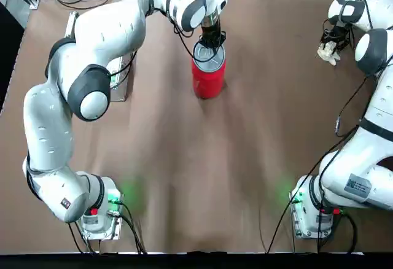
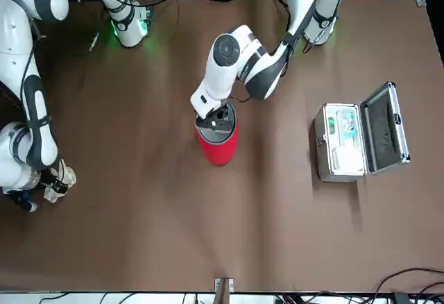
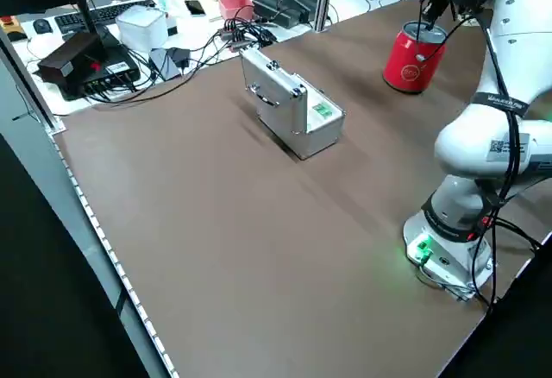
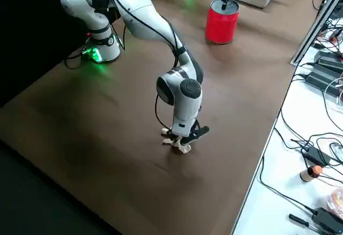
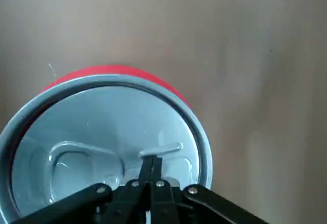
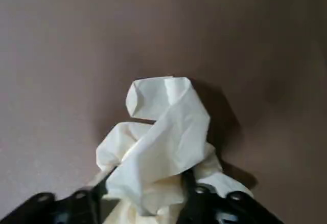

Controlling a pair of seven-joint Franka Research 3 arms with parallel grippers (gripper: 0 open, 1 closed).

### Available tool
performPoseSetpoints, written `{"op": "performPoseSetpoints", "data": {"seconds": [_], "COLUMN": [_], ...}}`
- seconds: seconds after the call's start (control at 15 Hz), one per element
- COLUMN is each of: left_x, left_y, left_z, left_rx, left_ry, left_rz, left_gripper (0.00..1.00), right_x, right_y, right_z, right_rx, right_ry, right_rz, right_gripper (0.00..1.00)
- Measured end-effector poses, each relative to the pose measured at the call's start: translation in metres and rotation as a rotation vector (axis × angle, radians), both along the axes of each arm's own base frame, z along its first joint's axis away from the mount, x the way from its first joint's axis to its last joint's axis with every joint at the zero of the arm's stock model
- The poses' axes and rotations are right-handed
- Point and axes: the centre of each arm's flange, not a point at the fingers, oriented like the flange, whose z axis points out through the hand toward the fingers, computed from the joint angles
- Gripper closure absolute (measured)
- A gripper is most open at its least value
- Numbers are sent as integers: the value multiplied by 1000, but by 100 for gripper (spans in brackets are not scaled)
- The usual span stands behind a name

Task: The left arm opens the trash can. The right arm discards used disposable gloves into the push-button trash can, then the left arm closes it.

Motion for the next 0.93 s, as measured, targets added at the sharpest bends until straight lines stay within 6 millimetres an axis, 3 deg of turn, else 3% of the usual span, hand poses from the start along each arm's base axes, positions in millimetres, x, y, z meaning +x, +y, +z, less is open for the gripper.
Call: {"op": "performPoseSetpoints", "data": {"seconds": [0.07, 0.2, 0.33, 0.4, 0.47, 0.93], "left_x": [0, 2, 4, 6, 10, 37], "left_y": [0, 0, 1, 1, 5, 46], "left_z": [0, 2, 6, 8, 13, 48], "left_rx": [-1, -2, -8, -11, -12, 23], "left_ry": [-1, -4, -10, -15, -20, -5], "left_rz": [0, 2, 6, 8, 15, 69], "left_gripper": [99, 99, 99, 99, 99, 99], "right_x": [-1, -1, -2, -2, -3, 0], "right_y": [-3, -4, -7, -7, -9, -6], "right_z": [1, 2, 3, 3, 3, 4], "right_rx": [-3, -4, -6, -6, -8, -5], "right_ry": [1, 1, 0, 0, 0, -5], "right_rz": [-5, -6, -10, -10, -13, -8], "right_gripper": [59, 63, 75, 75, 91, 93]}}
